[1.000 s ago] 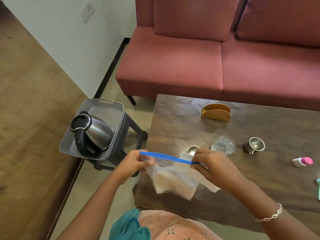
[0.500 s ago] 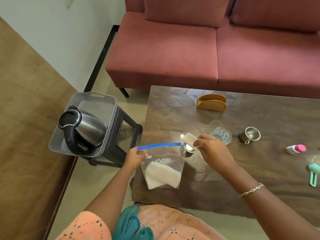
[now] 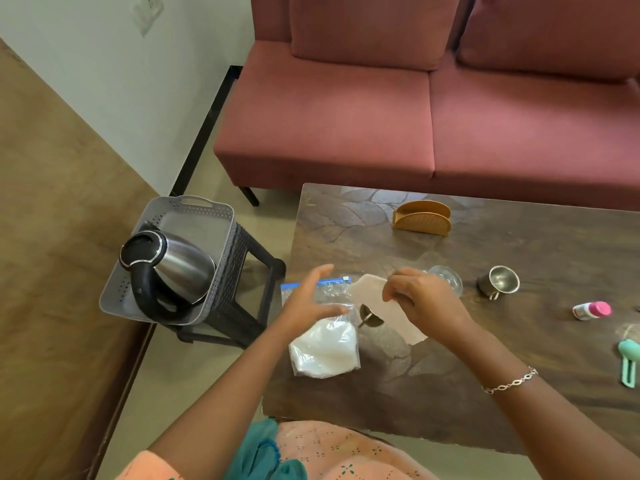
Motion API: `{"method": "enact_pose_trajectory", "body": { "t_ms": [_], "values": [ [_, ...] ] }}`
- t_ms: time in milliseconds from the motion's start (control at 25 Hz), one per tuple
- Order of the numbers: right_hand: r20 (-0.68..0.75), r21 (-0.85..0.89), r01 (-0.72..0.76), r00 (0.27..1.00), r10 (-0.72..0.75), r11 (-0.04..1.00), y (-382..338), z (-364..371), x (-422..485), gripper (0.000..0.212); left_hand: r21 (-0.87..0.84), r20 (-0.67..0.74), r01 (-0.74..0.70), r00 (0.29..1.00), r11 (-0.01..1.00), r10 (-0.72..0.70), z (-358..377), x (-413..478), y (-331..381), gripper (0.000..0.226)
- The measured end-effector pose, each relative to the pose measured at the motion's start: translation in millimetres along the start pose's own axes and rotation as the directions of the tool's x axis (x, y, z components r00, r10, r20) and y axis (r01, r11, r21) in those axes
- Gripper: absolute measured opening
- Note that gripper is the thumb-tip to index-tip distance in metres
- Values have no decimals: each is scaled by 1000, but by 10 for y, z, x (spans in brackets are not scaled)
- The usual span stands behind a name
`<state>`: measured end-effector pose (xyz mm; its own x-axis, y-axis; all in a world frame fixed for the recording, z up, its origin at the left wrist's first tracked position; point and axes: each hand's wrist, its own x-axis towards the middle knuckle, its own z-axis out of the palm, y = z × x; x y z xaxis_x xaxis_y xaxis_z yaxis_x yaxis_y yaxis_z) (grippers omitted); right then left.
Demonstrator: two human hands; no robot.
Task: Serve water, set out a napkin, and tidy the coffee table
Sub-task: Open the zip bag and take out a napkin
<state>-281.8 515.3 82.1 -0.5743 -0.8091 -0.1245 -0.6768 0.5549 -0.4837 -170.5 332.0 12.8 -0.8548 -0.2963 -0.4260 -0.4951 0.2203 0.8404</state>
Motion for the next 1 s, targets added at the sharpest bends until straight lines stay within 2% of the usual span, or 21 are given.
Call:
{"method": "enact_pose_trajectory", "body": {
  "t_ms": [120, 200, 280, 360, 440, 520, 600, 720, 880, 920, 1000],
  "values": [
    [27, 92, 32, 999, -34, 995, -153, -235, 32, 16, -53, 156, -116, 980, 992, 123, -8, -68, 468, 56],
    [-5, 201, 29, 1000, -29, 979, -237, -435, 26, 26, -103, 183, -165, 966, 981, 182, -79, -113, 681, 39],
    [-44, 354, 16, 999, 0, 935, -209, -647, 29, 37, -163, 172, -183, 962, 970, 210, -165, -179, 855, 34],
    [60, 511, -45, 998, 17, 859, -80, -811, 38, 38, -203, 176, -204, 954, 958, 241, -247, -257, 1023, 29],
    [192, 583, -121, 981, 9, 803, 62, -861, 28, 30, -233, 173, -213, 951, 949, 256, -326, -308, 1135, 23],
    [191, 657, -182, 979, 72, 732, 162, -837, 4, 25, -251, 149, -203, 958, 947, 245, -409, -335, 1195, 21],
    [145, 736, -190, 982, 123, 650, 183, -822, -28, 23, -269, 126, -183, 967, 946, 223, -479, -342, 1213, 19],
    [80, 779, -151, 986, 143, 609, 135, -856, -26, 18, -306, 138, -130, 974, 943, 179, -509, -331, 1185, 24],
    [0, 814, -108, 982, 187, 571, 119, -903, 30, 18, -289, 270, -7, 959, 957, 89, -469, -305, 1011, 68],
    [-15, 808, -106, 980, 200, 579, 115, -923, 32, 15, -282, 280, 23, 958, 959, 60, -445, -299, 966, 71],
    [-38, 802, -107, 973, 229, 588, 125, -971, 26, 8, -295, 250, 65, 968, 953, 11, -398, -285, 922, 58]
  ]
}}
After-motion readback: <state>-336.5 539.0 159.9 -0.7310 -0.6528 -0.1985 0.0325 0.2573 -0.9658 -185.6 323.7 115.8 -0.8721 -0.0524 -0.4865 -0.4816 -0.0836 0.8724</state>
